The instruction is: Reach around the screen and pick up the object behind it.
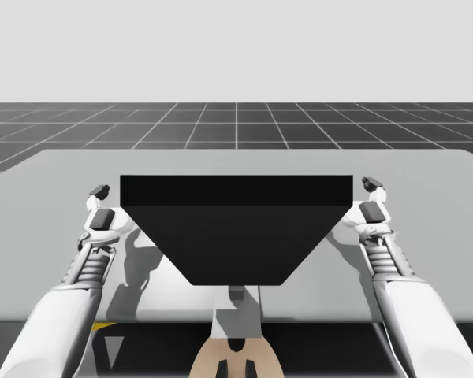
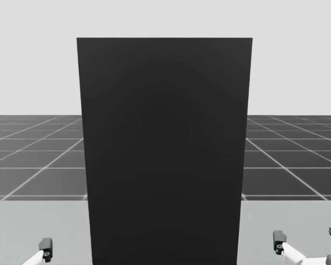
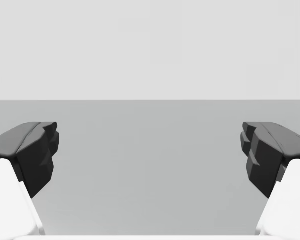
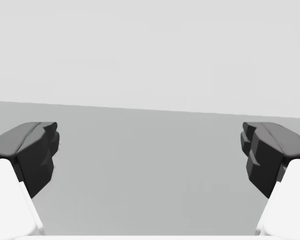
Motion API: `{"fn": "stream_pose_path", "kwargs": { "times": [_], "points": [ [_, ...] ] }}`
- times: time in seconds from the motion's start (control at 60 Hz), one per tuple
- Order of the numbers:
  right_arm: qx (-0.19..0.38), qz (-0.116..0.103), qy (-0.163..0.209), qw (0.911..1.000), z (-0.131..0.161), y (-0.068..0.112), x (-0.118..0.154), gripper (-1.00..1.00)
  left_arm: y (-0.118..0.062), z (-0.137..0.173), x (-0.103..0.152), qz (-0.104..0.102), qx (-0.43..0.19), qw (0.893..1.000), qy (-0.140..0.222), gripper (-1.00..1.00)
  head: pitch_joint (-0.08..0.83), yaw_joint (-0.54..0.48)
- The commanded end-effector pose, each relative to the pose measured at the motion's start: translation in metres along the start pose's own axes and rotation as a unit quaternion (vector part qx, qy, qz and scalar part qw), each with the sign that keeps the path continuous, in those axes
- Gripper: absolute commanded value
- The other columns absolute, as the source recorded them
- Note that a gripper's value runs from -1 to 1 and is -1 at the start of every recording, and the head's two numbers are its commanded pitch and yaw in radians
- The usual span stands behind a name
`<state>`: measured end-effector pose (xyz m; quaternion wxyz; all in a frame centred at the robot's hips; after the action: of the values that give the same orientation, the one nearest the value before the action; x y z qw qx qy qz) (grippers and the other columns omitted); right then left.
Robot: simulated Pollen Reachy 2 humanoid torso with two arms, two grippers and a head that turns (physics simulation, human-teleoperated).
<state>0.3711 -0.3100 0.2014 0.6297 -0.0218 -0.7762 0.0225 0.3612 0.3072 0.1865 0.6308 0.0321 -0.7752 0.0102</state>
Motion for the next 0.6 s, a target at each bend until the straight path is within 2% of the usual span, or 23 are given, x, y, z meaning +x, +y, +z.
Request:
{"fn": "stream_pose_path", "kwargs": {
  "times": [0.017,0.15,0.267,0.3,0.333,0.35,0.383,0.417,0.45,0.467,0.517,0.533,0.6],
  "points": [
    [-0.005,0.0,-0.004,1.0,0.004,0.002,0.0,-1.0,0.0,0.0,0.0,-0.001,0.001,1.0,-0.002,-1.0,0.042,-0.01],
    [0.036,-0.004,0.002,0.9993,0.004,0.002,0.003,-1.0,0.002,-0.001,0.0,0.001,-0.002,1.0,-0.002,-1.0,0.045,0.0],
    [0.103,-0.018,0.006,0.9945,0.01,0.002,0.007,-1.0,0.003,0.0,-0.002,0.006,-0.046,0.998,0.032,-1.0,0.05,-0.01],
    [0.141,-0.041,0.013,0.9891,0.013,0.004,0.008,-1.0,0.001,0.001,-0.003,0.002,-0.065,0.997,0.04,-1.0,0.05,-0.01],
    [0.161,-0.053,0.013,0.9854,0.014,0.006,0.009,-1.0,0.0,0.003,-0.003,0.014,-0.088,0.995,0.048,-1.0,0.051,-0.01],
    [0.194,-0.061,0.011,0.979,0.018,0.01,0.01,-1.0,-0.003,0.005,-0.002,0.029,-0.12,0.991,0.054,-1.0,0.052,-0.01],
    [0.213,-0.064,0.006,0.975,0.02,0.012,0.011,-1.0,-0.005,0.007,-0.001,0.033,-0.137,0.989,0.054,-1.0,0.053,-0.01],
    [0.248,-0.076,-0.004,0.9657,0.025,0.016,0.015,-1.0,-0.009,0.01,0.001,0.034,-0.165,0.984,0.051,-1.0,0.055,-0.01],
    [0.266,-0.083,-0.008,0.9603,0.028,0.019,0.017,-1.0,-0.01,0.012,0.001,0.035,-0.185,0.981,0.05,-1.0,0.057,-0.01],
    [0.289,-0.088,-0.018,0.9531,0.032,0.022,0.02,-1.0,-0.013,0.015,0.002,0.036,-0.207,0.977,0.047,-1.0,0.059,-0.01],
    [0.31,-0.089,-0.026,0.9462,0.036,0.024,0.023,-1.0,-0.015,0.019,0.004,0.036,-0.23,0.972,0.042,-1.0,0.06,-0.01],
    [0.328,-0.091,-0.035,0.9398,0.04,0.026,0.025,-1.0,-0.017,0.022,0.005,0.036,-0.254,0.966,0.036,-1.0,0.062,-0.01],
    [0.357,-0.09,-0.049,0.9286,0.045,0.03,0.028,-1.0,-0.021,0.028,0.008,0.036,-0.295,0.955,0.023,-1.0,0.065,-0.01]
  ]
}}
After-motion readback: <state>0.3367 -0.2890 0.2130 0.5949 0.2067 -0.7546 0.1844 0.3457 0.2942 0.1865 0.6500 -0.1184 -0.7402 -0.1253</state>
